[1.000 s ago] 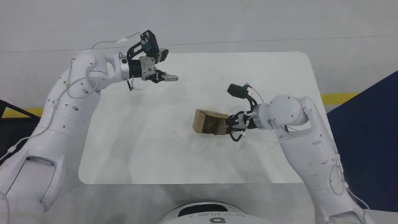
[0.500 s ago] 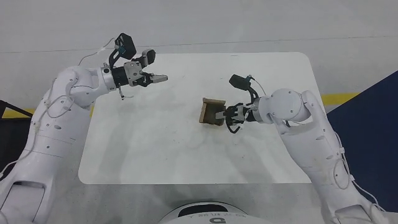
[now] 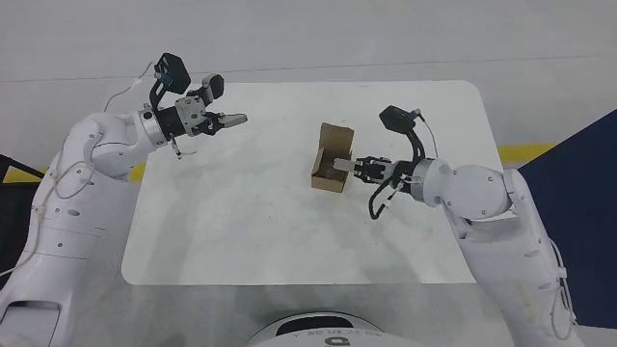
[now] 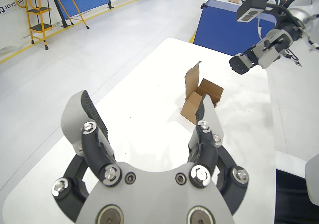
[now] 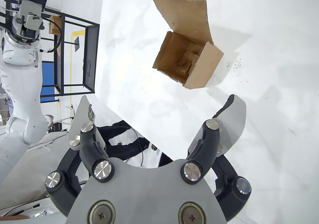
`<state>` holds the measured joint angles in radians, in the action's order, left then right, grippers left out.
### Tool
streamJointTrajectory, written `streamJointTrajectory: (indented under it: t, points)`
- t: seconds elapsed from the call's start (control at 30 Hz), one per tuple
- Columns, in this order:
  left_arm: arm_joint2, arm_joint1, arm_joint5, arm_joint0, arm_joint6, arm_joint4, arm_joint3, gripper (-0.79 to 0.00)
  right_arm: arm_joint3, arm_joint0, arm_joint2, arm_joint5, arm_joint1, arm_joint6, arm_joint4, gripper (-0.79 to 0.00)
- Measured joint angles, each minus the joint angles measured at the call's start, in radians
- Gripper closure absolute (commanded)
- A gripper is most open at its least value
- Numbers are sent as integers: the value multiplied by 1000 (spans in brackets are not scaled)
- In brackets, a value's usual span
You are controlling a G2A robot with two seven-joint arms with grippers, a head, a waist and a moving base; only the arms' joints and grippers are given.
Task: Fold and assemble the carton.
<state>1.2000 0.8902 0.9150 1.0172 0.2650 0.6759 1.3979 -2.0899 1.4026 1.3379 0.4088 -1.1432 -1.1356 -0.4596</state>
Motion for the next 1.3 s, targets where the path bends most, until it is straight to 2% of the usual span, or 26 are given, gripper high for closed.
streamJointTrajectory:
  t: [0.27, 0.43, 0.57, 0.73, 0.83, 1.03, 1.2, 1.3]
  points:
    - [0, 0, 1, 0, 1, 0, 0, -785, 11, 18, 14, 7, 2, 16, -17, -785]
    - [0, 0, 1, 0, 1, 0, 0, -785, 6, 148, 162, 9, 13, 127, 31, -785]
    - [0, 0, 1, 0, 1, 0, 0, -785, -10, 214, 188, 24, 20, 159, -29, -785]
    - [0, 0, 1, 0, 1, 0, 0, -785, 46, 144, 40, 183, 17, 192, -291, -785]
    - [0, 0, 1, 0, 1, 0, 0, -785, 77, 87, -45, 231, 9, 202, -356, -785]
    - [0, 0, 1, 0, 1, 0, 0, -785, 152, -29, -199, 245, -9, 150, -421, -785]
    - [-2, 0, -7, 5, 3, 7, 4, -785, 208, -93, -270, 265, -25, 136, -436, -785]
    - [-8, -3, -11, 12, 45, 71, 11, -785, 224, -117, -294, 267, -31, 125, -441, -785]
